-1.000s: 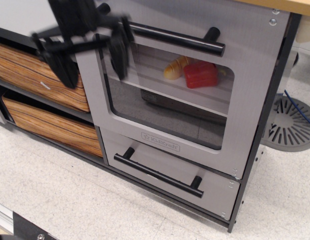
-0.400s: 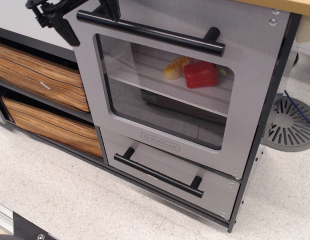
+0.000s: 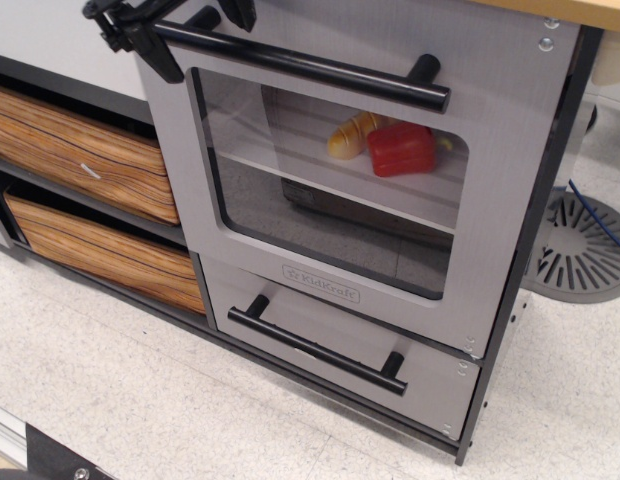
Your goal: Open oven
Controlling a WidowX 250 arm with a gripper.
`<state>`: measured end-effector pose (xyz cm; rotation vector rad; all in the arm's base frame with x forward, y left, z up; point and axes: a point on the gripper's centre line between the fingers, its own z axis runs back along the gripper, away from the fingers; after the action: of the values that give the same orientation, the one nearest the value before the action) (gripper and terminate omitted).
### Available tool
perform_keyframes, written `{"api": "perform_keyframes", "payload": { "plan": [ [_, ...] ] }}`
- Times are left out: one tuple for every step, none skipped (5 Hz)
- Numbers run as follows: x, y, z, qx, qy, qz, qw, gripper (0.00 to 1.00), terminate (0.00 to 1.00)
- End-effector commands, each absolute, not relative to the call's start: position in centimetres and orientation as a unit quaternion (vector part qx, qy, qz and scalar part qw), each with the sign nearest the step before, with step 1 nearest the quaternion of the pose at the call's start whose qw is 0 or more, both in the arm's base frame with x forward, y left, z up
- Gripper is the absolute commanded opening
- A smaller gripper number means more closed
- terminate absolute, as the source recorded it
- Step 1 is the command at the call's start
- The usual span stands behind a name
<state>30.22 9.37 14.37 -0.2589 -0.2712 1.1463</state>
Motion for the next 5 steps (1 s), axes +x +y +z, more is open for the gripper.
{"api": "perform_keyframes", "payload": {
  "plan": [
    [30.7,9.4,13.1,-0.1,-0.163,0.528,0.827,1.0,0.0],
    [30.4,9.3,12.4,-0.09,-0.156,0.527,0.831,1.0,0.0],
    [29.3,9.0,12.4,-0.088,-0.16,0.512,0.839,1.0,0.0],
    [27.6,8.4,13.6,-0.101,-0.145,0.486,0.856,1.0,0.0],
    [25.5,7.9,15.6,-0.11,-0.132,0.456,0.873,1.0,0.0]
  ]
}}
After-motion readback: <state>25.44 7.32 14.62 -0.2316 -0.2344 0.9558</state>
